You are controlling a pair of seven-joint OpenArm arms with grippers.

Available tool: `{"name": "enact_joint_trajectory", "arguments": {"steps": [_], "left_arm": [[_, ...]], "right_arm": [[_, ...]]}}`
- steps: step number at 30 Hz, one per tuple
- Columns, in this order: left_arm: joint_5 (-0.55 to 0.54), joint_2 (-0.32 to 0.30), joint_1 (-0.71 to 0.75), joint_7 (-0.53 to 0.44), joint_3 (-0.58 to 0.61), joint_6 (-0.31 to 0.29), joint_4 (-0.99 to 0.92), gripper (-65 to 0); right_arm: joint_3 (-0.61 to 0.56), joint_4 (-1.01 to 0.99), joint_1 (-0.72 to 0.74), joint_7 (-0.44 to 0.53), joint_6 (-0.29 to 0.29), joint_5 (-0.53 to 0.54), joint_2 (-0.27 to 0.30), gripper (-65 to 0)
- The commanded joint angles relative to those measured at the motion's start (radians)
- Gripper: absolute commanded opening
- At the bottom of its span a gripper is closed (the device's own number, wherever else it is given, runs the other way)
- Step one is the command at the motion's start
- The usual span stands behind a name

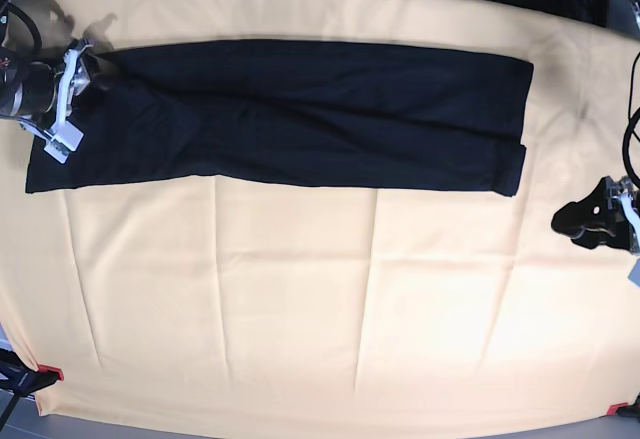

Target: Fold the T-shirt properly

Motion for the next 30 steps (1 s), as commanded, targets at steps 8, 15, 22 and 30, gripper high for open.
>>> {"name": "enact_joint_trajectory", "arguments": {"steps": [8, 15, 22, 30], "left_arm": [[-0.024, -0.054, -0.023, -0.012, -0.014, -0.001, 0.014, -22.3], [-0.024, -0.068, -0.022, -0.012, -0.014, -0.002, 0.014, -22.3], [-0.024, -0.068, -0.023, -0.012, -0.014, -0.005, 0.014, -22.3], [-0.024, -0.068, -0.023, -0.012, -0.014, -0.005, 0.014, -22.3]], "right_arm": [[0.016, 0.108, 0.154, 0.029, 0.005, 0.205, 0.021, -28.5], [0.015, 0.020, 0.174, 0.383, 0.005, -0.322, -0.098, -65.0], [0.014, -0.104, 0.171, 0.476, 0.005, -0.527, -0.191, -65.0], [0.013, -0.110, 0.167, 0.337, 0.005, -0.293, -0.211, -65.0]]}}
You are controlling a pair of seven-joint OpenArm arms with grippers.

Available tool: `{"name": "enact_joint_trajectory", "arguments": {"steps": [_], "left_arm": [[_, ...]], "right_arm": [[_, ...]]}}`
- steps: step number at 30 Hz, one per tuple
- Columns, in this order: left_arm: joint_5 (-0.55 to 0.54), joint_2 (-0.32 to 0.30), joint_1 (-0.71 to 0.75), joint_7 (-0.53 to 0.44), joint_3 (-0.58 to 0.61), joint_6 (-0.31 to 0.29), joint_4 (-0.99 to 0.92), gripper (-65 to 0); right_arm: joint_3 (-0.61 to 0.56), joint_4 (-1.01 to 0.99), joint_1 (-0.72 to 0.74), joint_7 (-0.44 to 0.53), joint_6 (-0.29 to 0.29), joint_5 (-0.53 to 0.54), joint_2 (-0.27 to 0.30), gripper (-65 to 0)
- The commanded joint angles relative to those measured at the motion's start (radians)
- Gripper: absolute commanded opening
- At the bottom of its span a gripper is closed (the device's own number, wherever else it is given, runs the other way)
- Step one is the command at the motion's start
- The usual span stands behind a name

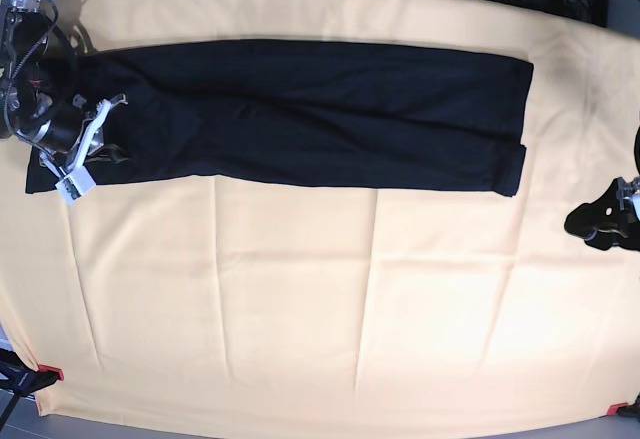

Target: Fold the T-shirt properly

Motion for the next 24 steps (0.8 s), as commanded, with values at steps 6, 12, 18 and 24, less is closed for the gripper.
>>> {"name": "enact_joint_trajectory", "arguments": {"steps": [6, 12, 18, 24], "left_arm": [[-0.024, -0.030, -0.023, -0.010, -0.011, -0.004, 0.013, -22.3], [-0.024, -0.030, -0.023, -0.010, -0.011, -0.004, 0.013, -22.3], [-0.024, -0.030, -0.022, -0.010, -0.011, -0.003, 0.013, -22.3], [-0.024, -0.030, -0.023, -0.010, -0.011, -0.004, 0.013, -22.3]], "right_arm": [[0.008, 0.013, -0.029, -0.097, 0.002, 0.119, 0.021, -65.0], [0.008, 0.015, -0.036, -0.255, 0.002, 0.306, 0.023, -65.0], [0.008, 0.023, -0.037, -0.316, 0.002, 0.512, 0.023, -65.0], [0.011, 0.090, -0.047, -0.316, 0.002, 0.512, 0.045, -65.0]]}}
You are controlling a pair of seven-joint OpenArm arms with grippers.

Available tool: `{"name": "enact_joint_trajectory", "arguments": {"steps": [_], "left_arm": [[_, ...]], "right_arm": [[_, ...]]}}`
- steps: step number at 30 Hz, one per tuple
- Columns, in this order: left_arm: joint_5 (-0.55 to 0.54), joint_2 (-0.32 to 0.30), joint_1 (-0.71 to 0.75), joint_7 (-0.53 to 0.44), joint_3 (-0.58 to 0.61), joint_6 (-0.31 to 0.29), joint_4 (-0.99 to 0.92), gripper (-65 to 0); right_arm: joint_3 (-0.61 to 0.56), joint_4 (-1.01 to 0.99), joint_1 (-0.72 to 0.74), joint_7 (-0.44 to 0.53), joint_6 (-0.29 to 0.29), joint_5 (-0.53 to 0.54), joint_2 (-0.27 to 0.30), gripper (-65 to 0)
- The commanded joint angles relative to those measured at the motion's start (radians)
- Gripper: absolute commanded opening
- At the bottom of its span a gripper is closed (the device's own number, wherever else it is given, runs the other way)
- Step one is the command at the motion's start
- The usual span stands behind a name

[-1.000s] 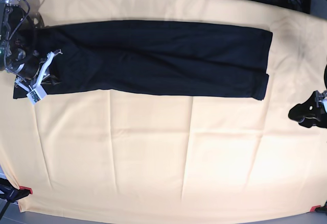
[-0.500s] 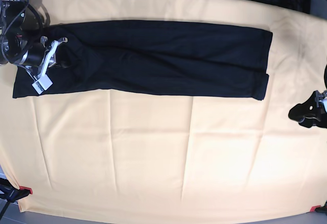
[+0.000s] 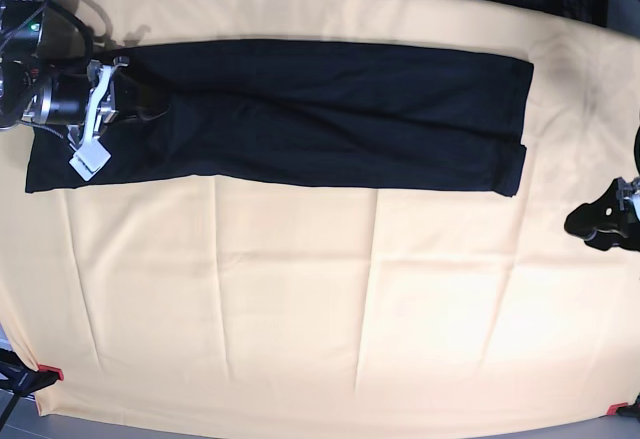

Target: Fold the T-shirt properly

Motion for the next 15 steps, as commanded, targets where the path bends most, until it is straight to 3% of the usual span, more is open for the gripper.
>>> {"name": "enact_joint_trajectory", "arguments": {"steps": [1, 3, 4, 7, 8, 12, 15], "left_arm": [[-0.024, -0.030, -0.022, -0.011, -0.011, -0.004, 0.013, -22.3], [-0.024, -0.030, -0.022, -0.011, -0.010, -0.017, 0.013, -24.0], [-0.024, -0.030, -0.022, -0.011, -0.010, -0.025, 0.013, -29.2], [-0.024, -0.030, -0.023, -0.011, -0.010, -0.050, 0.015, -60.1], [-0.024, -0.030, -0.023, -0.011, -0.010, -0.054, 0.019, -65.0], [-0.024, -0.021, -0.023, -0.011, -0.009, -0.052, 0.056, -65.0], [-0.024, 0.020, -0.023, -0.011, -0.002, -0.053, 0.105, -65.0]], "right_arm": [[0.016, 0.032, 0.012, 0.018, 0.002, 0.030, 0.019, -65.0], [0.032, 0.062, 0.015, 0.018, 0.002, 0.030, 0.019, -65.0], [0.048, 0.075, 0.020, 0.018, 0.002, 0.030, 0.019, -65.0], [0.126, 0.104, 0.040, 0.018, 0.002, 0.030, 0.019, -65.0], [0.163, 0.109, 0.046, 0.018, 0.002, 0.030, 0.019, -65.0], [0.326, 0.111, 0.047, 0.018, 0.002, 0.030, 0.018, -65.0], [0.433, 0.111, 0.043, 0.018, 0.002, 0.030, 0.019, -65.0]]}}
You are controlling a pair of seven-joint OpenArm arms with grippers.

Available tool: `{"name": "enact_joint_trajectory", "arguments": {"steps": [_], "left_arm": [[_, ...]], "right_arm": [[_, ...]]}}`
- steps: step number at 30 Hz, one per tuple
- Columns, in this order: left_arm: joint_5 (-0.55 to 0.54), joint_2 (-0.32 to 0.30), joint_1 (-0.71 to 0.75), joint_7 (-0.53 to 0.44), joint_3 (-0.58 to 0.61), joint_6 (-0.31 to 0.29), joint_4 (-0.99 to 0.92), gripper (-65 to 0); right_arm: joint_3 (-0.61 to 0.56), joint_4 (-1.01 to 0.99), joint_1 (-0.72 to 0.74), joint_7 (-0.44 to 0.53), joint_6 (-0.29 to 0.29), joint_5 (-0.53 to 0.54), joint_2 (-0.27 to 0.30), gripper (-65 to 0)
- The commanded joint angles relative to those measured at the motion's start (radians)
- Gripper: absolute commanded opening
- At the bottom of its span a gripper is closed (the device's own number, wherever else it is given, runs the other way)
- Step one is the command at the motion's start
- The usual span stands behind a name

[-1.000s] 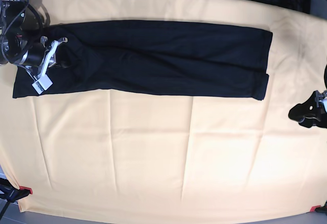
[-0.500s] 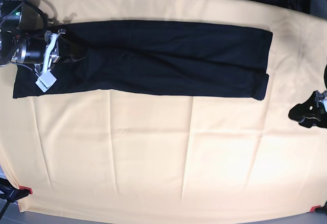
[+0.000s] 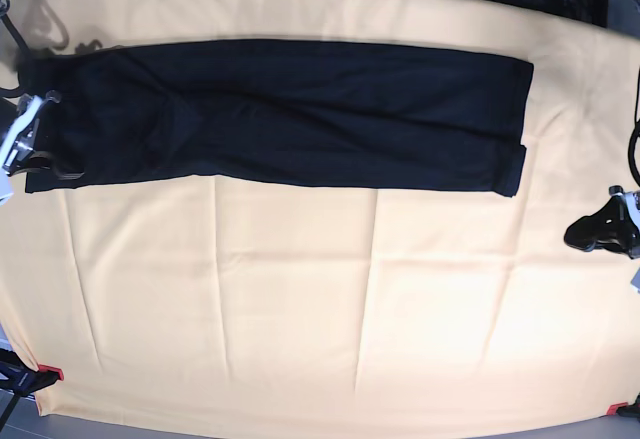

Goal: Fold the T-shirt properly
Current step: 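Grasp both ends of the folded strip with the left and right grippers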

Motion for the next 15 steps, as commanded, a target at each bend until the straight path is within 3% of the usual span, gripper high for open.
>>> {"name": "enact_joint_trajectory", "arguments": {"steps": [1, 6, 10, 15], "left_arm": [[-0.024, -0.005, -0.022, -0.008, 0.005, -0.006, 0.029, -65.0], [-0.024, 0.071, -0.022, -0.008, 0.084, -0.015, 0.061, -65.0], [0.257, 0.095, -0.019, -0.144, 0.067, 0.129, 0.060, -65.0], [0.283, 0.134, 0.060, -0.113, -0.041, 0.153, 0.060, -65.0]], "right_arm": [[0.035, 0.015, 0.010, 0.019, 0.001, 0.025, 0.022, -65.0], [0.123, 0.015, -0.020, 0.019, 0.001, 0.025, 0.020, -65.0], [0.132, 0.015, -0.065, 0.019, 0.001, 0.025, 0.020, -65.0], [0.132, 0.015, -0.097, 0.019, 0.001, 0.025, 0.019, -65.0]]}}
